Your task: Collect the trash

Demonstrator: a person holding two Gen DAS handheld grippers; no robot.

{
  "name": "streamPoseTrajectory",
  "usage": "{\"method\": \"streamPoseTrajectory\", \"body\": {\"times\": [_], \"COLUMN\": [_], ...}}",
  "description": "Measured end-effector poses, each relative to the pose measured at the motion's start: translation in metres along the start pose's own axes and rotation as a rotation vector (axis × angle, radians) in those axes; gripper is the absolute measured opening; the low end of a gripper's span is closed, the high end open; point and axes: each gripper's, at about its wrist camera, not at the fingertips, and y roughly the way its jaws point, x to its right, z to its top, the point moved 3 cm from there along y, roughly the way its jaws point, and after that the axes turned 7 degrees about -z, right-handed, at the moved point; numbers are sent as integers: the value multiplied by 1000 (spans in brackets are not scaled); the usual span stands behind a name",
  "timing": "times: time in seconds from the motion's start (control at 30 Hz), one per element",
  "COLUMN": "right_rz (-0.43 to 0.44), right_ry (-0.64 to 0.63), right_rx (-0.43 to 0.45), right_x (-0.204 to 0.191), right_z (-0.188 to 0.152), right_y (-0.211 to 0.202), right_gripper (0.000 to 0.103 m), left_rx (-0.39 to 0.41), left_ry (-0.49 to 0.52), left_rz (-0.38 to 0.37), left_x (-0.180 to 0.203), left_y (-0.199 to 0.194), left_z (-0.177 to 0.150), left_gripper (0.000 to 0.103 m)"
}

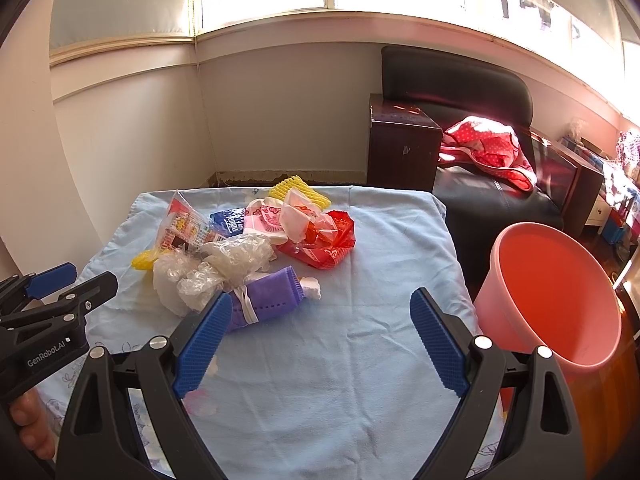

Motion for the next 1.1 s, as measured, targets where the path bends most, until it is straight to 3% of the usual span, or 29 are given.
{"method": "streamPoseTrajectory", "body": {"times": [0.67, 1.1], "right_rz": [5, 57], "right_ry": [-1, -6], "right_rx": [-18, -42], "right_x": [-2, -4], "right_z": [-2, -3], "right_y": [5, 15], "right_gripper": [91, 88], "left_rx": [-24, -30], "left_ry": [-19, -25], "left_rz": [-8, -52], "left_x": [-5, -11], "left_y": [8, 16], "left_z": [-3, 0], "left_gripper": [65, 65]}}
